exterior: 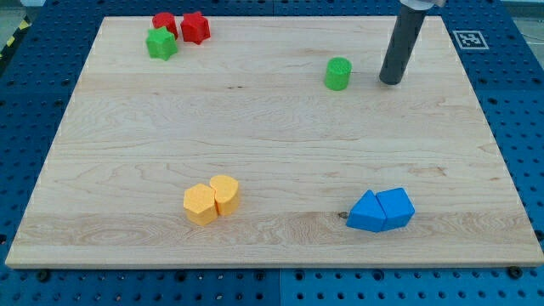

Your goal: Place the green circle below the red star

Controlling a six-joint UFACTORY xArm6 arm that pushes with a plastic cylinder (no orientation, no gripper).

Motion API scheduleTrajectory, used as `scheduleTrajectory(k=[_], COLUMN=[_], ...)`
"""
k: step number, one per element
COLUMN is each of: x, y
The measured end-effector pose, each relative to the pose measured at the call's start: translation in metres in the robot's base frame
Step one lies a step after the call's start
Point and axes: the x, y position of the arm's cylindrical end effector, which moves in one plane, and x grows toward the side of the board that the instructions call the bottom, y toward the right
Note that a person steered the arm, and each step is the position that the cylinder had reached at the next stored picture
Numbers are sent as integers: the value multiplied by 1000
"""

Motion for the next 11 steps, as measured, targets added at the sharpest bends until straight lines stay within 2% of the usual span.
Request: scheduleTrajectory(k=[2, 5, 7, 8, 10, 11], x=[-9, 5, -26, -35, -35, -51], y=[-142, -151, -249, -253, -183, -166])
